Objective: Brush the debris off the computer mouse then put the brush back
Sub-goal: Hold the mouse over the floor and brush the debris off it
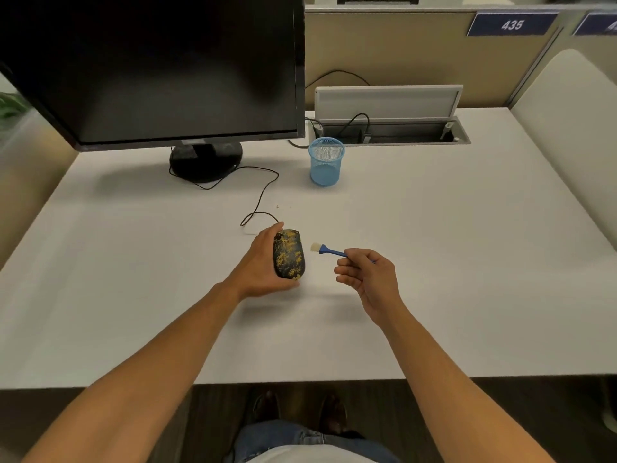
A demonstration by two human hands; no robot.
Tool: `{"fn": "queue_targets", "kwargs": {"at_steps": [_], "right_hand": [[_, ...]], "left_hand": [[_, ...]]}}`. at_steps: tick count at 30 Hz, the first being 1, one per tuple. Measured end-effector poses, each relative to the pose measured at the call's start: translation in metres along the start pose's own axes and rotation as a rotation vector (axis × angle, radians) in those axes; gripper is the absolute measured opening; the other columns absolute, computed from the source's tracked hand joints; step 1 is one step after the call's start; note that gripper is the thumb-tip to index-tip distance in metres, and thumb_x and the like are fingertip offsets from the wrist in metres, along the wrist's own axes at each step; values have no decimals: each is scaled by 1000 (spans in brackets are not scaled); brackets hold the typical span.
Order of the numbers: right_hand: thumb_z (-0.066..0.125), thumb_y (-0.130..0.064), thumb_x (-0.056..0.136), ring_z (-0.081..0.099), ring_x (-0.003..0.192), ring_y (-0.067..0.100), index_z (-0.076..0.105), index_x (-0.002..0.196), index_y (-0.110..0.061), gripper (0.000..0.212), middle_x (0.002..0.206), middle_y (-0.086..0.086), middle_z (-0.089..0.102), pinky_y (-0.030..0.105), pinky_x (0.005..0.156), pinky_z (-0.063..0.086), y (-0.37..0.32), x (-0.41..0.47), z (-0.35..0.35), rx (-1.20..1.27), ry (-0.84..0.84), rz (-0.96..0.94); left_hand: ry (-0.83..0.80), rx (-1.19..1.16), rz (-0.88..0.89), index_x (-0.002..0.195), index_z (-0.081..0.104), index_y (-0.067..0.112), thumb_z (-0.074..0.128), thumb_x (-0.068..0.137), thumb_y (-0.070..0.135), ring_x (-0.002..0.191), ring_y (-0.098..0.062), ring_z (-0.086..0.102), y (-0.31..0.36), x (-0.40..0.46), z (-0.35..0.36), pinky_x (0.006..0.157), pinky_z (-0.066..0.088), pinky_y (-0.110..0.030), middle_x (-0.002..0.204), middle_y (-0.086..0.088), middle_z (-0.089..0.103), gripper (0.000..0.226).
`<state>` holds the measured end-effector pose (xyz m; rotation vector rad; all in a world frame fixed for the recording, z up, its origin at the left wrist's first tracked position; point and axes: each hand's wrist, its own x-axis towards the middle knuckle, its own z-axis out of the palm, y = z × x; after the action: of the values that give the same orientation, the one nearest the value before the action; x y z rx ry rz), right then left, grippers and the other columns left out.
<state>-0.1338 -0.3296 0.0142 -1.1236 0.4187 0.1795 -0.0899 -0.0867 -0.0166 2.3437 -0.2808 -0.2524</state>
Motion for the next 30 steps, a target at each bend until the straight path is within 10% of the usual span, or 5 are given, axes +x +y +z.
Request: {"fn": "queue_targets", "kwargs": {"at_steps": [30], "right_hand": [[68,-7,95,73,71,20,69,100,-4,7,79,10,74,25,64,60,78,-159,19,27,60,-65]], "left_hand": [[-120,15,145,153,12,29,88,60,53,141,-14,30,7,-196,15,112,39,-34,155,6,23,123]]}}
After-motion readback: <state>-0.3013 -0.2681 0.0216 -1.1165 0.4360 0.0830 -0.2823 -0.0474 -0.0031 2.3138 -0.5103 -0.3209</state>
